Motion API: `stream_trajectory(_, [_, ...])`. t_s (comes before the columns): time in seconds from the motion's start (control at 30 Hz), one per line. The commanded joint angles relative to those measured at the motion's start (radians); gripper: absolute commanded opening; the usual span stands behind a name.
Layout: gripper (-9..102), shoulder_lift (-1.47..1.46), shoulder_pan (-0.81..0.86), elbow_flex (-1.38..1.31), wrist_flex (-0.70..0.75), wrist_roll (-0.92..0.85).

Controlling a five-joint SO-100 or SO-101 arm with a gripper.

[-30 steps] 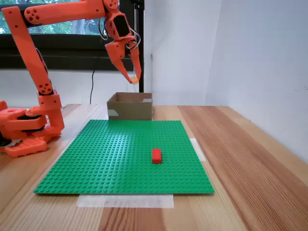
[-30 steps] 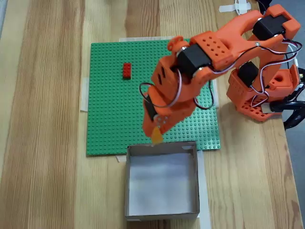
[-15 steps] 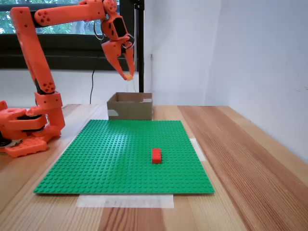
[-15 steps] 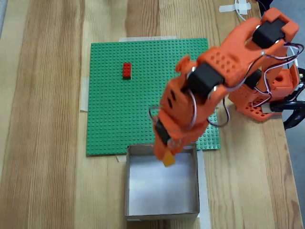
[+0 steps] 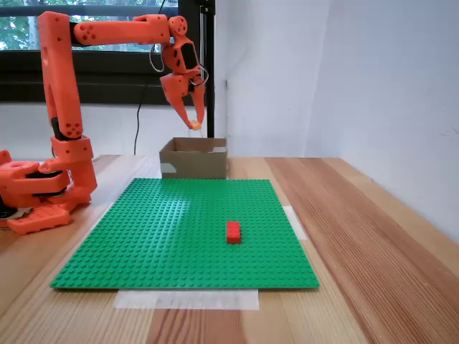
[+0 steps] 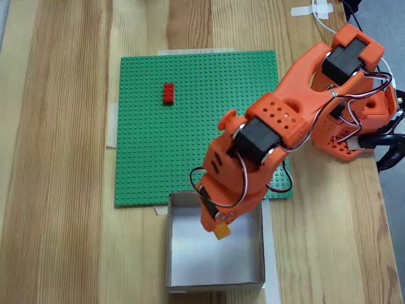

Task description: Pick the yellow lego block and put it in the box.

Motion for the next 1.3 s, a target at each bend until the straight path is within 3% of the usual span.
stream_trajectory(0.0, [3, -0.008, 0.006, -0.032, -0.020, -0.009])
stream_trajectory(0.63, [3, -0.117, 0.044, 0.121, -0.160, -0.025])
stream_trajectory(1.27, [3, -0.273, -0.008, -0.017, -0.163, -0.104])
